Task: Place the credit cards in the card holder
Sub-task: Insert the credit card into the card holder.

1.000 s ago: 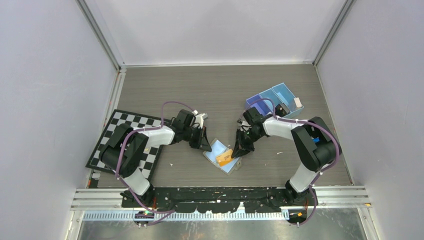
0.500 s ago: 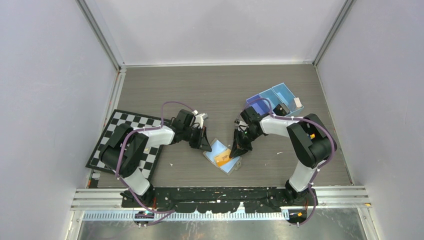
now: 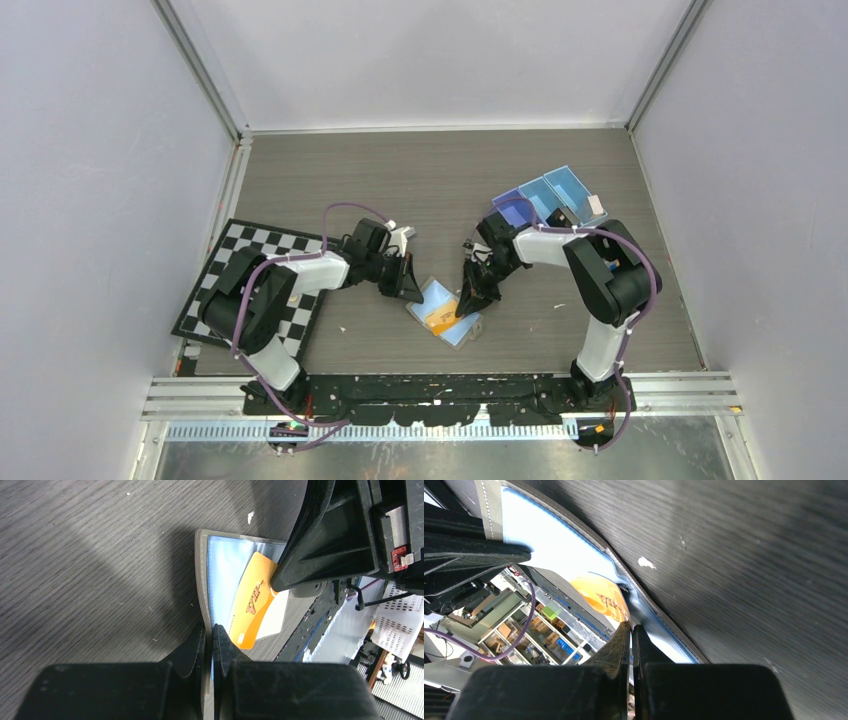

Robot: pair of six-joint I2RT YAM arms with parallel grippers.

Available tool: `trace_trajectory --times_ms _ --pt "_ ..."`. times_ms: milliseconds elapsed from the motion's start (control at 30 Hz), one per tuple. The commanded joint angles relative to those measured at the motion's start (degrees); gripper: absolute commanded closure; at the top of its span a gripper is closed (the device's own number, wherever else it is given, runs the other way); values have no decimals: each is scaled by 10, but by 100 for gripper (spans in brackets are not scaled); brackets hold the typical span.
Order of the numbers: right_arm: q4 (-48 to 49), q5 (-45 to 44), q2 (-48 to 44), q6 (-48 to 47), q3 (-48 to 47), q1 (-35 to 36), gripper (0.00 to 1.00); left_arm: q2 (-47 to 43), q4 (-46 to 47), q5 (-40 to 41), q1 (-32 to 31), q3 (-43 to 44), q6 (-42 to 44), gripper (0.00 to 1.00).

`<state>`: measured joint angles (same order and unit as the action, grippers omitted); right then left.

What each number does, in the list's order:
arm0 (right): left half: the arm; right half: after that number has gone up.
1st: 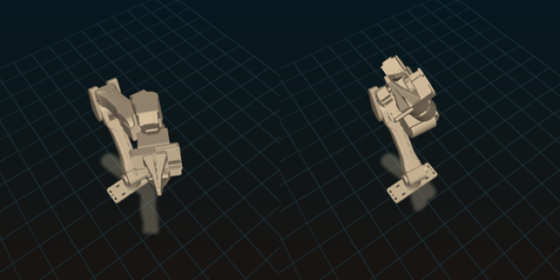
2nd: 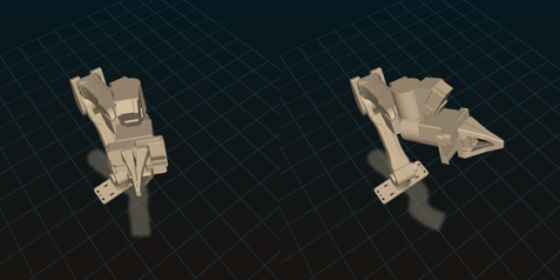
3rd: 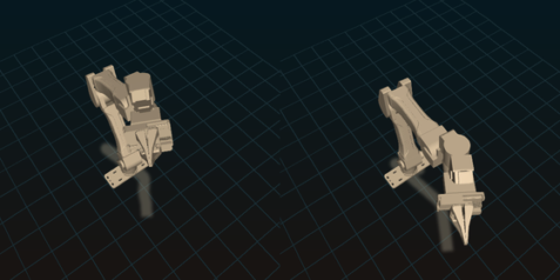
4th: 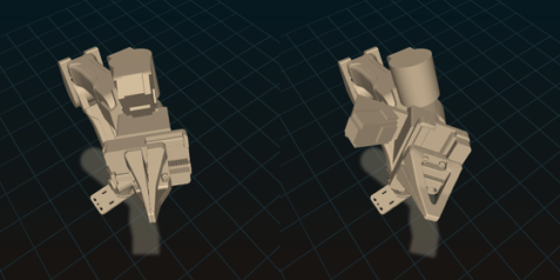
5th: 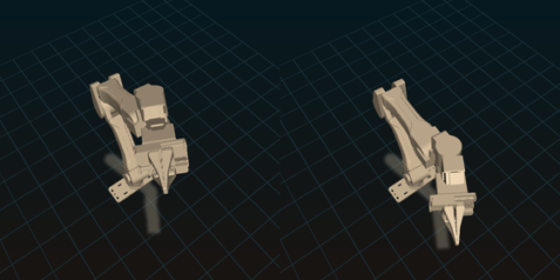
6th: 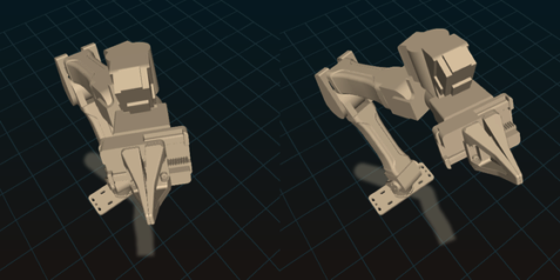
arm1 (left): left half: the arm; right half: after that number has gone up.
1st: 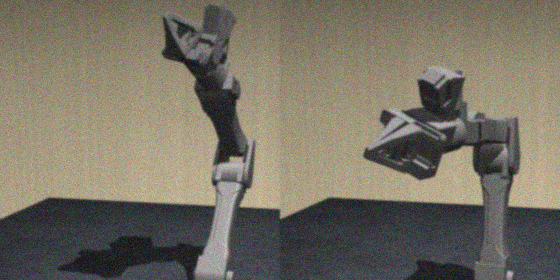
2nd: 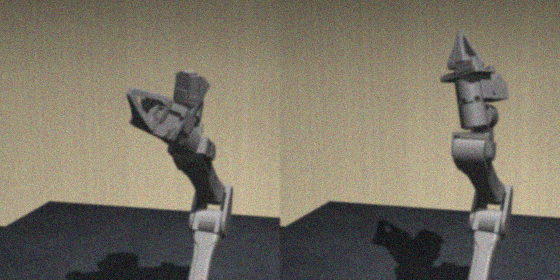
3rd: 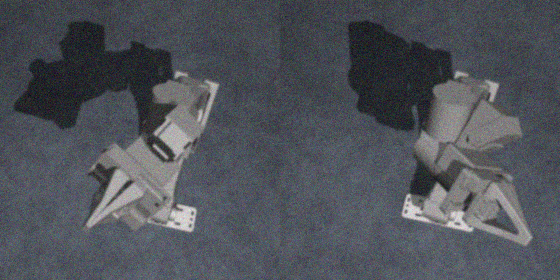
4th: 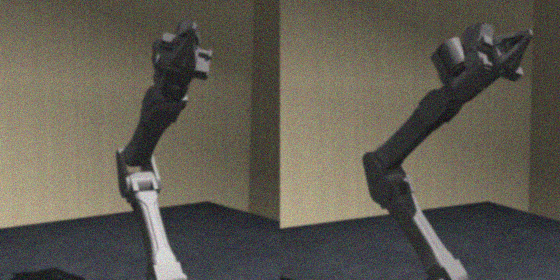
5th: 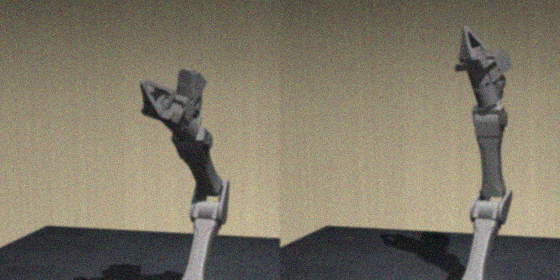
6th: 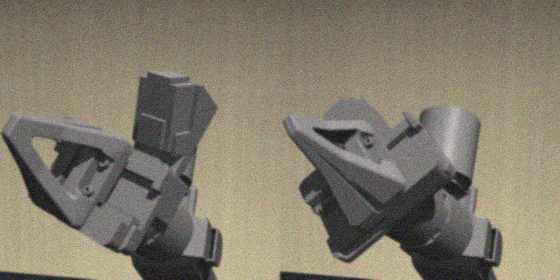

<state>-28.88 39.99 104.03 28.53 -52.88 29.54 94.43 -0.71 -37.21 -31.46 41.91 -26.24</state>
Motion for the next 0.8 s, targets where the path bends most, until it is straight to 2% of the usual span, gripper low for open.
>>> trace_trajectory --times_ms 0,467,767 --pt "0 -54 26 -17 -14 4 99 3 4 -37 -2 8 12 100" --pt "-14 -59 63 -40 -49 -14 99 2 4 -37 -3 8 14 100" --pt "-40 -59 92 -72 -79 -52 100 -1 2 -36 -3 8 17 100"
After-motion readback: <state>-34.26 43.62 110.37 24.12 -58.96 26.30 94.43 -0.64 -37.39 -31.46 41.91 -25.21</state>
